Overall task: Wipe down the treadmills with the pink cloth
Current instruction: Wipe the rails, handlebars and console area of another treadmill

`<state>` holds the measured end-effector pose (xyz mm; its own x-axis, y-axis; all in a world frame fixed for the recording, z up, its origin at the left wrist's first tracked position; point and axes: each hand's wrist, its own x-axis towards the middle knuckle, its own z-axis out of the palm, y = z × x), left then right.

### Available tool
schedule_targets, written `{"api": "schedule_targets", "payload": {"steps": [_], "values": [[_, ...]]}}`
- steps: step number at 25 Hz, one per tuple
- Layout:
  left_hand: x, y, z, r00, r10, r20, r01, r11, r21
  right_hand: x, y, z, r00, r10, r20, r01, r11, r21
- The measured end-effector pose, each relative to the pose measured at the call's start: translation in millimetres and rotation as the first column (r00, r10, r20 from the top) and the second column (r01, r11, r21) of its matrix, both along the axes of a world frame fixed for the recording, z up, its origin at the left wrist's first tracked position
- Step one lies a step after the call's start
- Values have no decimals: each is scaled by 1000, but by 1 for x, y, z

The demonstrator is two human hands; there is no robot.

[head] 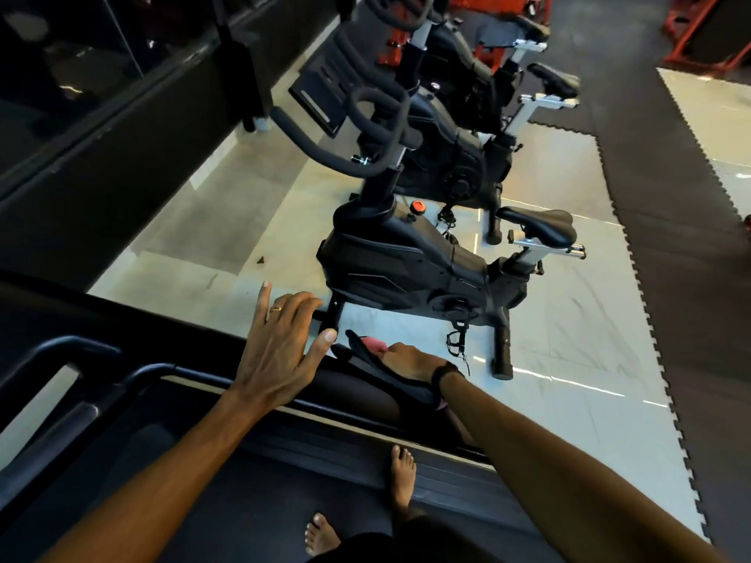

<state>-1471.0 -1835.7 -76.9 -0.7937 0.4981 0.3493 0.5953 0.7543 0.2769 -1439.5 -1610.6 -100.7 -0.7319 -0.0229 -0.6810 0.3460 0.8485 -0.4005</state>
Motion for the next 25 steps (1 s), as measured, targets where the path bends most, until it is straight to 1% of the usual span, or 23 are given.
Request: {"api": "schedule_targets", "payload": {"steps": [1, 2, 4, 5, 6, 7, 8, 9, 10, 11, 12, 13, 15, 16, 17, 19, 20, 21, 22, 23, 24, 25], "values": [[1, 0, 0, 1000, -3, -2, 3, 1000, -9, 9, 1, 3, 996, 20, -90, -18, 1000, 25], [1, 0, 0, 1000, -6, -6, 6, 1000, -17, 26, 2, 9, 977, 42, -211, -22, 995, 92], [2, 1, -1, 1000, -14, -19, 13, 1000, -19, 74, 1, 28, 910, 130, -393, -34, 970, 241], [2, 1, -2, 1000, -18, -24, 18, 1000, -22, 94, 1, 37, 870, 164, -465, -19, 953, 302], [2, 1, -3, 999, -24, -31, 23, 999, -23, 101, 3, 38, 853, 152, -499, 22, 945, 325], [1, 2, -3, 999, -29, -37, 29, 999, -19, 93, 5, 36, 881, 102, -462, 54, 948, 313], [0, 2, -2, 999, -36, -41, 35, 999, -16, 76, 6, 34, 926, 52, -374, 57, 959, 276], [0, 2, -1, 998, -39, -42, 38, 999, -15, 54, 11, 24, 959, -4, -285, 60, 980, 188], [1, 1, -1, 998, -42, -44, 41, 999, -14, 33, 13, 12, 983, 0, -184, 19, 994, 103], [2, 0, 0, 998, -50, -45, 50, 999, -9, 16, 14, 5, 999, 9, -50, -8, 1000, 15], [4, -1, 1, 997, -59, -49, 59, 998, -3, 7, 15, -1, 999, 38, 18, -38, 999, 14], [4, -1, 1, 997, -61, -55, 61, 998, 0, 4, 17, -7, 999, 36, 23, -36, 999, 20], [5, -2, 2, 997, -54, -56, 54, 999, 0, 25, 18, 1, 989, -38, -140, 45, 998, 46], [5, -3, 2, 997, -51, -52, 51, 999, -3, 43, 17, 14, 974, -33, -226, 51, 996, 73], [5, -3, 2, 997, -52, -55, 51, 999, -10, 61, 19, 21, 951, 6, -309, 38, 990, 135], [6, -2, 3, 995, -67, -68, 65, 998, -24, 98, 17, 34, 907, 124, -403, 5, 952, 305], [8, 1, 5, 994, -77, -73, 76, 997, -21, 106, 13, 41, 889, 137, -437, 26, 938, 345], [11, 6, 8, 994, -87, -73, 86, 996, -17, 102, 11, 37, 881, 122, -456, 53, 934, 353], [15, 14, 10, 993, -97, -68, 96, 995, -16, 90, 7, 40, 891, 46, -452, 109, 944, 310], [19, 21, 10, 992, -111, -60, 110, 994, -18, 72, 8, 35, 918, -73, -390, 172, 959, 226], [22, 28, 8, 991, -126, -50, 125, 992, -24, 53, 9, 30, 952, -109, -286, 156, 977, 145], [24, 32, 6, 990, -137, -43, 135, 990, -29, 37, 8, 28, 986, -90, -139, 100, 993, 60]]}}
